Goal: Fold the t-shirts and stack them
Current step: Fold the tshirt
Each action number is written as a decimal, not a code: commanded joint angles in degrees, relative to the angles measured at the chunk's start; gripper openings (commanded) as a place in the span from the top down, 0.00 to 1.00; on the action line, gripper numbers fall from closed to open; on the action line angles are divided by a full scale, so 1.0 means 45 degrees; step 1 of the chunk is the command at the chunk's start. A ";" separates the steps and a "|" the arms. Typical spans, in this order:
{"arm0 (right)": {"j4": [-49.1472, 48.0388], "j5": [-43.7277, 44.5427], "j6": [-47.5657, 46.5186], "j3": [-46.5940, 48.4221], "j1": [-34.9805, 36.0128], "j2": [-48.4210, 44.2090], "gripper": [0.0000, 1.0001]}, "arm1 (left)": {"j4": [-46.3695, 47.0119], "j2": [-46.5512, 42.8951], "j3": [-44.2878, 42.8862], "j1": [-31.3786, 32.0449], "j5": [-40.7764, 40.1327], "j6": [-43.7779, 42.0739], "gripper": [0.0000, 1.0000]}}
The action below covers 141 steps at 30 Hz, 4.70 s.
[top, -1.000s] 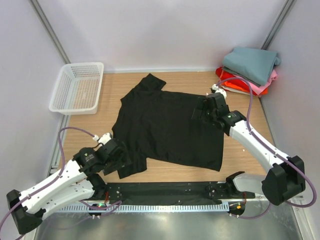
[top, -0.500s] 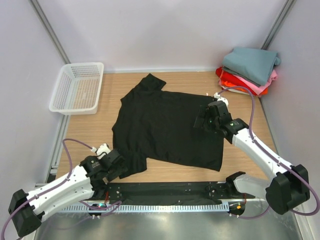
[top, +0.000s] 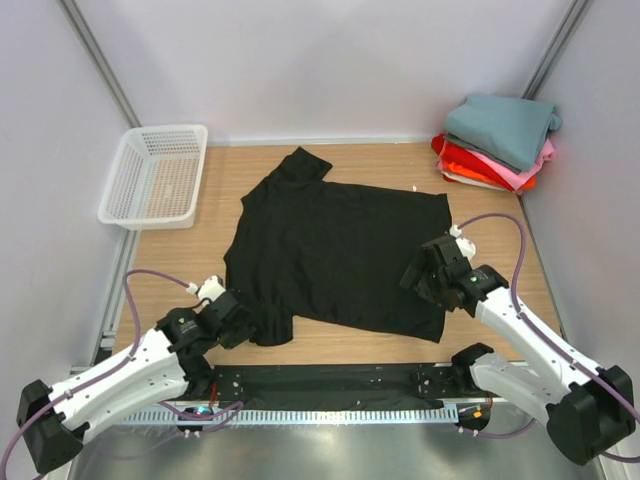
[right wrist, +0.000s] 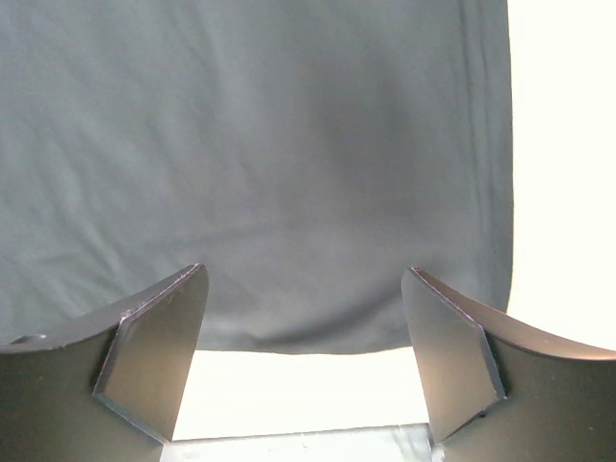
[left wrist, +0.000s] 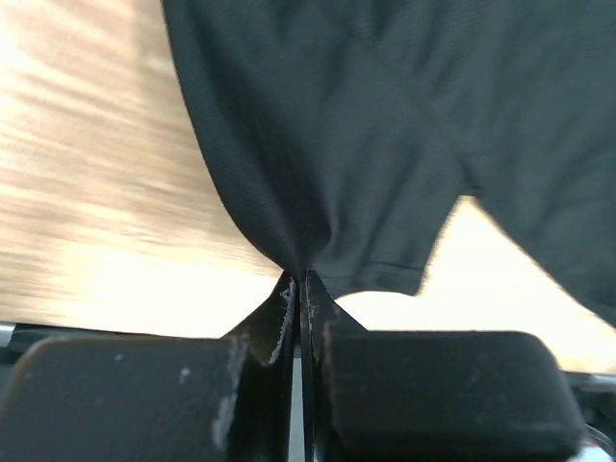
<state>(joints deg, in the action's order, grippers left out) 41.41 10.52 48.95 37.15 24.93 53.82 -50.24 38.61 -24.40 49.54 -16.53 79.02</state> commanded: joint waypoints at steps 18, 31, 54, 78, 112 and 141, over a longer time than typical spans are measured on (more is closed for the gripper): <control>0.3080 0.0707 0.6523 -0.2396 0.1609 -0.1861 0.40 | 0.0343 -0.1686 -0.0026 0.0046 -0.0935 -0.1525 1.00; 0.2596 0.0941 0.6974 -0.2453 0.1570 -0.0144 0.50 | 0.0208 -0.1803 -0.0202 0.0046 -0.1033 -0.1955 1.00; 0.5211 0.3793 0.5452 0.0435 0.1589 -0.3248 0.99 | -0.2819 -0.0749 -0.4592 0.0046 0.0101 -0.2892 1.00; 0.0155 0.2624 -0.0876 0.2663 -0.0948 0.1339 0.99 | -0.2098 0.9034 -1.2329 -0.3898 0.2189 -1.0176 1.00; -0.2620 0.0552 -0.2322 0.3620 -0.4289 0.7941 0.51 | -0.4694 2.0130 -2.1976 -0.6770 0.2112 -1.2385 0.49; -0.3516 -0.3120 -0.2420 -0.0323 -0.5147 0.3937 0.11 | 0.4385 1.0190 -0.6180 -0.7161 0.0846 -0.7249 0.08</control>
<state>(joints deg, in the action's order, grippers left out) 31.22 -0.03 37.60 36.64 3.51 70.89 -37.93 85.56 -52.93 17.80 -9.23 43.53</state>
